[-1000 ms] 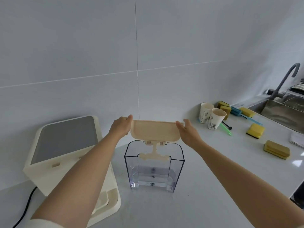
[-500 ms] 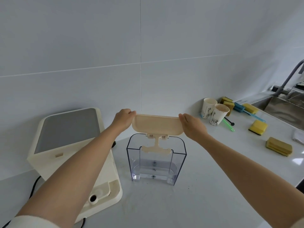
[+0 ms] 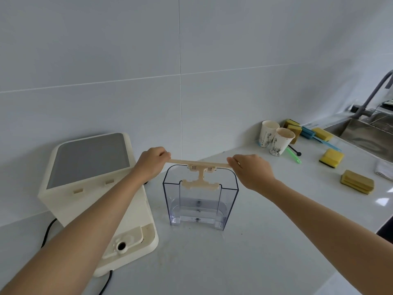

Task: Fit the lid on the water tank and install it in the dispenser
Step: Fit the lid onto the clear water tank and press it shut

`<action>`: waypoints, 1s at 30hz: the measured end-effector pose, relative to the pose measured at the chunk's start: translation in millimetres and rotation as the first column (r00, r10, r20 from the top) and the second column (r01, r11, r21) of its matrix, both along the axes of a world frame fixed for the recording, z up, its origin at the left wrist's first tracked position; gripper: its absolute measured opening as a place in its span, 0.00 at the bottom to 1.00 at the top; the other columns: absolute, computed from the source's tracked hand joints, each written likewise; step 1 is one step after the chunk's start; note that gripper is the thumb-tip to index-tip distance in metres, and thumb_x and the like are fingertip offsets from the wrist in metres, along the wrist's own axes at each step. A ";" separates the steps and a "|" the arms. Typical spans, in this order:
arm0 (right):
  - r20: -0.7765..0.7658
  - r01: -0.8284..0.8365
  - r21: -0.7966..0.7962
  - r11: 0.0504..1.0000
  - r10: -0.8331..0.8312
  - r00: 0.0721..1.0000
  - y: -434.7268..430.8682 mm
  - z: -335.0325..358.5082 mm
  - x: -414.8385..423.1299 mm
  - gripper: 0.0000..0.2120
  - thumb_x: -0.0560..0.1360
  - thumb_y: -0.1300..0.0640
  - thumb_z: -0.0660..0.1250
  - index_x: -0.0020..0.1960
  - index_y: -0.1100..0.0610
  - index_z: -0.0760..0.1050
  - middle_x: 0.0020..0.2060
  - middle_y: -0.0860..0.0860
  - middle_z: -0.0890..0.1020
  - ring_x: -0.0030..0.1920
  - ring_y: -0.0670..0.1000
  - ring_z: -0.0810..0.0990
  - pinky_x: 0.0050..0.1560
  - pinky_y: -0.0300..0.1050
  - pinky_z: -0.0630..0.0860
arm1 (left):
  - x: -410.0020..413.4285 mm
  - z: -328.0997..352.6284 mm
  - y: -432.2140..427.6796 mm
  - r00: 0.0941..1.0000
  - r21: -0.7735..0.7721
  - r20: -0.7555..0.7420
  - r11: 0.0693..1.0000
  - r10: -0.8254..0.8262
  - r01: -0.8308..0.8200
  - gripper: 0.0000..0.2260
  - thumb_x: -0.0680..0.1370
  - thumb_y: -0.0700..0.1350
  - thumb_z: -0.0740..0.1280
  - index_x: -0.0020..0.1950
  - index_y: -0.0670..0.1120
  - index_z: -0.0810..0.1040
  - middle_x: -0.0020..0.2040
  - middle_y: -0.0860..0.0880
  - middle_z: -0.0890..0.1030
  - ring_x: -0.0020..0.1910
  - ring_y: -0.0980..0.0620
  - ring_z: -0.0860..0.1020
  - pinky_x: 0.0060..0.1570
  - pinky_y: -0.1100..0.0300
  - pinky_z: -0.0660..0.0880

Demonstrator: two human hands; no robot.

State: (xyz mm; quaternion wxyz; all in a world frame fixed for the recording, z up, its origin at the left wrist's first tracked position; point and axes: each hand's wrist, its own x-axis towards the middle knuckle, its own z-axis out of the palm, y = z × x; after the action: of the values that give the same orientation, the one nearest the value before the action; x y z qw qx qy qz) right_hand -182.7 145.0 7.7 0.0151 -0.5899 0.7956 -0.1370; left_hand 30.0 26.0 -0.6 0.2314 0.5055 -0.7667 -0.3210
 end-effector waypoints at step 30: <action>0.595 -0.013 0.156 0.988 -0.084 0.799 -20.8 -13.7 0.5 0.31 0.76 0.47 0.58 0.74 0.56 0.52 0.69 0.60 0.68 0.66 0.60 0.68 0.64 0.51 0.65 | -19.8 -46.9 82.7 0.736 0.533 -0.395 0.790 0.549 -0.303 0.35 0.71 0.50 0.67 0.73 0.42 0.54 0.73 0.43 0.59 0.70 0.44 0.62 0.62 0.52 0.62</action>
State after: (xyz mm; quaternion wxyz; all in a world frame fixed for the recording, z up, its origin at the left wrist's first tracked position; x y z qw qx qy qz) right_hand -182.2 124.1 -5.9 0.3086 -0.4981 0.7690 -0.2556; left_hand 10.1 108.8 -47.5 0.3843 0.6007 -0.4392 -0.5464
